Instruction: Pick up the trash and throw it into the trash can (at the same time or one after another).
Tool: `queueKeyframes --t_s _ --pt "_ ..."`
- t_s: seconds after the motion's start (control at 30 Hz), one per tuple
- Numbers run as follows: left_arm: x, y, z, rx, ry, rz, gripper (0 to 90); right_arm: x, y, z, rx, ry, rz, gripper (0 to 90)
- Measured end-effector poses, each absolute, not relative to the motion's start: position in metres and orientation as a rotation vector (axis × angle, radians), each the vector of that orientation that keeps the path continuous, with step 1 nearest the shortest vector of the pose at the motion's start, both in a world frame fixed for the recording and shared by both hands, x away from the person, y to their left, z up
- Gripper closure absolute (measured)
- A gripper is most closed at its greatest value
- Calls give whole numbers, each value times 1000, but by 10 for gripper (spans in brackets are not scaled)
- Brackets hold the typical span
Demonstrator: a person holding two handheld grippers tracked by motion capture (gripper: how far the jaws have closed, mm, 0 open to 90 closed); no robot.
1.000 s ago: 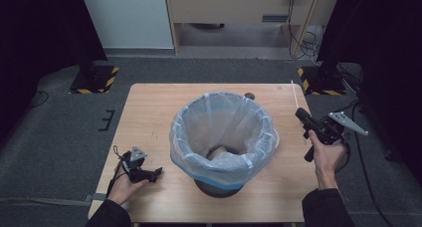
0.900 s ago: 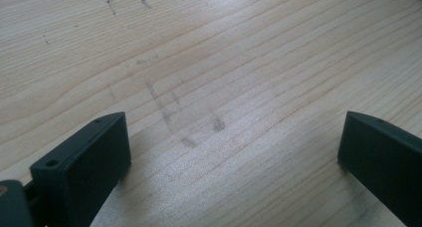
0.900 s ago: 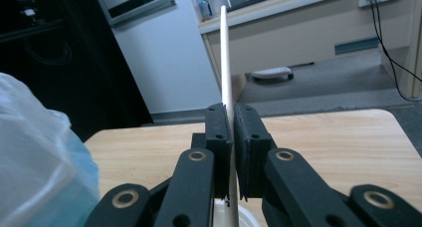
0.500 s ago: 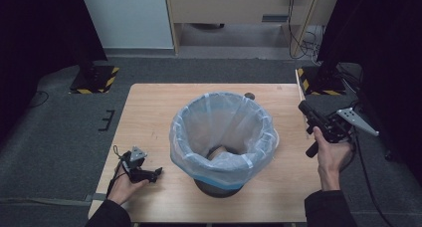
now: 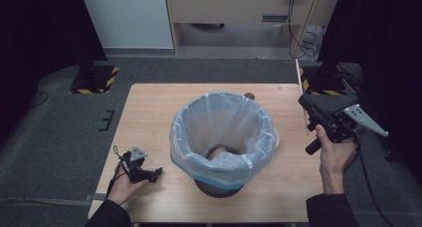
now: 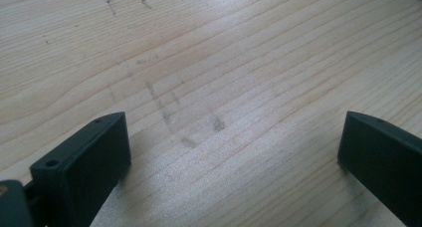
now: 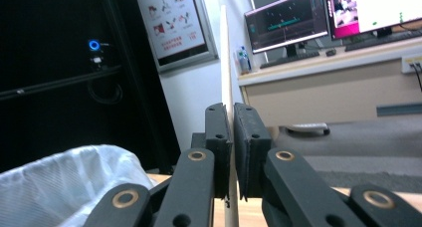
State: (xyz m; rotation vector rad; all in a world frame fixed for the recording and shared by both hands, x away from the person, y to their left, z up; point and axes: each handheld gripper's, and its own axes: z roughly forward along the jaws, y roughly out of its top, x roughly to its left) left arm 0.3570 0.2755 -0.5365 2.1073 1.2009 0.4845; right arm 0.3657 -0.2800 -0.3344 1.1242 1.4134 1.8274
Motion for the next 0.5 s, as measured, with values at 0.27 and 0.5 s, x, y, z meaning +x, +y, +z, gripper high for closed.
queueKeyframes --t_s 0.27,0.5 --pt "357 276 -536 2107 1201 484 0 356 -275 -318 1054 1398 1878 861" --pt "357 276 -536 2108 1201 484 0 347 -270 -307 1001 1392 1915 861"
